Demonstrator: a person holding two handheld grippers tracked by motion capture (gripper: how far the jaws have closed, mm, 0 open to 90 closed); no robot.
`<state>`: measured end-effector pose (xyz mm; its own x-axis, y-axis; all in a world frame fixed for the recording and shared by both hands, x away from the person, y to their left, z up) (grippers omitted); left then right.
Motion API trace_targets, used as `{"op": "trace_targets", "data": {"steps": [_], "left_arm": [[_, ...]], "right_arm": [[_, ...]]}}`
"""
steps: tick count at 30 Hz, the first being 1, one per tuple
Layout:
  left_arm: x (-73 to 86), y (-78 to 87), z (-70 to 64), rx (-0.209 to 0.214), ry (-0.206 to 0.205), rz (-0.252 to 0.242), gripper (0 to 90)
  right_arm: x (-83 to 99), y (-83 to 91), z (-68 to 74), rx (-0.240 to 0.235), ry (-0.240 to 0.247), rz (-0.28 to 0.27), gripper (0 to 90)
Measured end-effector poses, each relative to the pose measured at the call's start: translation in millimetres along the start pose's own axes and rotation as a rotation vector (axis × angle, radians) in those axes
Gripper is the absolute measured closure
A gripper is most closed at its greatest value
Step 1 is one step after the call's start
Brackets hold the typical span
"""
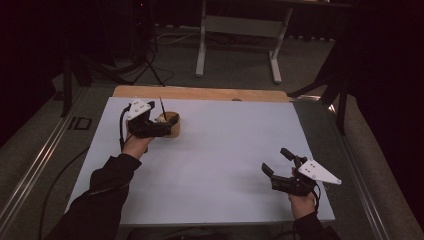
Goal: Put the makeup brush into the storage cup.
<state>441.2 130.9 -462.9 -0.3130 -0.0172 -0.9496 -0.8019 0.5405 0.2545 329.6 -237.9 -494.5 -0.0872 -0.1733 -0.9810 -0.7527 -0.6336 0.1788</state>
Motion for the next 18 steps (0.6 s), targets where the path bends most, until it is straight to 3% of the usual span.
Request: {"op": "trace_targets", "data": {"steps": [5,18], "left_arm": [[1.3,6.4,-2.3,0.000,-0.015,0.018,0.3],[11.9,36.1,-4.6,0.038,0.022,0.026,0.3]], "right_arm": [[-0.5,-0.4,0.5,-0.003,0.001,-0.001,12.4],[-1.0,-2.7,2.8,-0.011,0.006,0.001,12.4]]}}
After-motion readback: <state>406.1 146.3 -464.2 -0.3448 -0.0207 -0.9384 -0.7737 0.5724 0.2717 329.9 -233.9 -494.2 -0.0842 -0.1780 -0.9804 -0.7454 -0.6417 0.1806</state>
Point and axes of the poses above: each handheld gripper's, and its own axes: y roughly backward along the jaws, x roughly out of its underside, z roughly to its left, the point moved 8 cm from there along -y, roughly forward along the jaws, and after that the axes turned 5 degrees about y, right-handed, at the moved point
